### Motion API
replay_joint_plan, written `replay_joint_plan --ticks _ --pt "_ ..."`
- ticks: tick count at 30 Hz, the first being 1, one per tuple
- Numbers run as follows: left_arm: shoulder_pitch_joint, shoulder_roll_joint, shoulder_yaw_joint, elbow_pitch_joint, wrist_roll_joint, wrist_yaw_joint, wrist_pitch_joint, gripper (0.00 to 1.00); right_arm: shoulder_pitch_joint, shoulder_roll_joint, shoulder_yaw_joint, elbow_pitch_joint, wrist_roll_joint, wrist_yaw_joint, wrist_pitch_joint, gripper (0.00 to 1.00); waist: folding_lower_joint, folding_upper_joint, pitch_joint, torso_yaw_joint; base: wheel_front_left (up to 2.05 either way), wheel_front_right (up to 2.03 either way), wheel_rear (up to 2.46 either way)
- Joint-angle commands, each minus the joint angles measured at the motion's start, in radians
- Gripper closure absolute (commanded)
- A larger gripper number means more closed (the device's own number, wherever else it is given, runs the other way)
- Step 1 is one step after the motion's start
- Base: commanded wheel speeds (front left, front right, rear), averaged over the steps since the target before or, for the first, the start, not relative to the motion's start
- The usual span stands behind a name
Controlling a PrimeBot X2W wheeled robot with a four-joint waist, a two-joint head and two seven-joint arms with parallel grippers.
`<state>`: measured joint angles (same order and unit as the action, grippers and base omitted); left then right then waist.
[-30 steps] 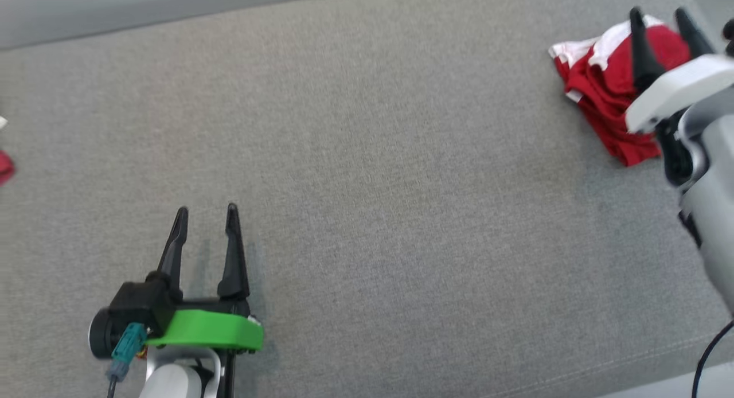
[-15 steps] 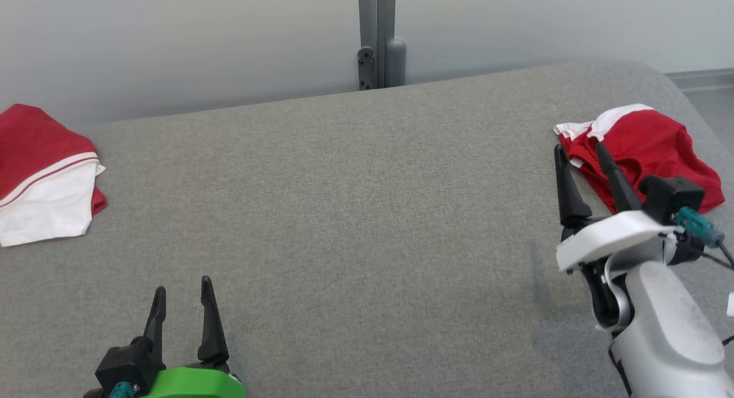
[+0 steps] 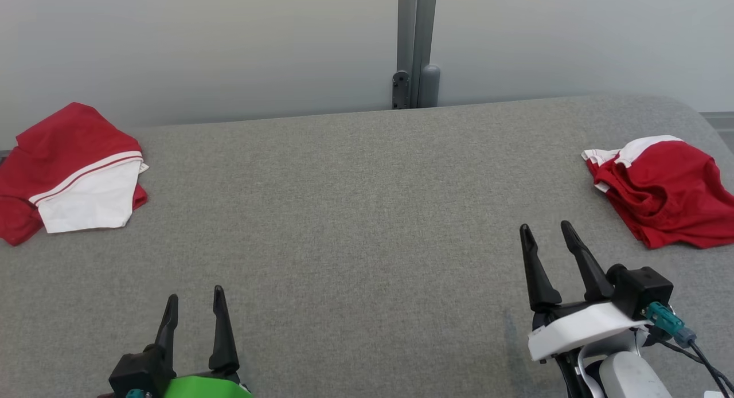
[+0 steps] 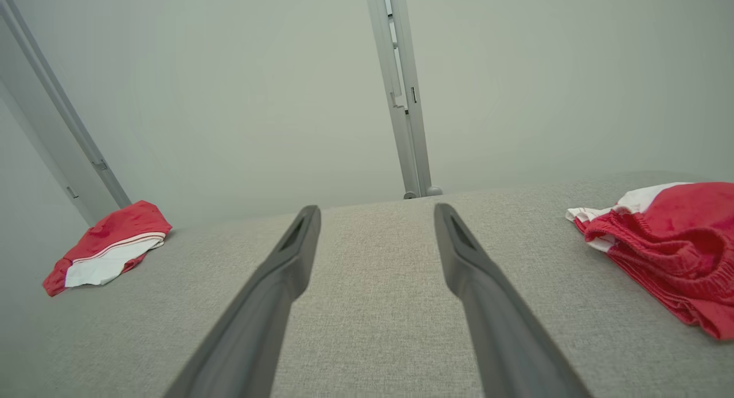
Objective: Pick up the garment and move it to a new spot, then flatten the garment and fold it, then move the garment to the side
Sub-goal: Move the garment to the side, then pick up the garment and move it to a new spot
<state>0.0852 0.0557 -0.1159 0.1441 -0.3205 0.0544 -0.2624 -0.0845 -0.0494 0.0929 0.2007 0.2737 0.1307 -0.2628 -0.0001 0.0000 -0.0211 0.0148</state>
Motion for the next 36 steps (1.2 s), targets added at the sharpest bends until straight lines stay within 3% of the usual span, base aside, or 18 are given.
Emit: replay_joint_plan --ticks 1,25,30,36 --pt "-0.015 -0.001 -0.002 0.003 0.006 -0.005 -0.003 0.0 0.013 -0.003 0.004 -0.006 0.008 0.0 -0.003 0.0 0.0001 0.0 0.001 0.0 0.0 0.0 0.0" --pt "-0.035 -0.005 0.0 0.013 0.024 -0.019 -0.003 0.0 0.019 -0.002 0.001 0.017 -0.009 0.0 -0.003 0.0 0.0001 0.0 0.007 0.004 0.0 0.0 0.0" --pt "-0.046 -0.005 -0.005 0.01 0.025 -0.015 -0.003 0.0 0.022 -0.003 0.007 0.022 -0.028 0.0 -0.003 0.0 0.0001 0.0 0.003 0.062 0.0 0.0 0.0" --pt "-0.049 -0.004 0.001 0.003 0.028 -0.01 -0.003 0.0 0.026 -0.002 0.008 0.02 -0.033 0.0 -0.001 0.0 0.0001 0.0 0.002 0.199 0.0 0.0 0.0"
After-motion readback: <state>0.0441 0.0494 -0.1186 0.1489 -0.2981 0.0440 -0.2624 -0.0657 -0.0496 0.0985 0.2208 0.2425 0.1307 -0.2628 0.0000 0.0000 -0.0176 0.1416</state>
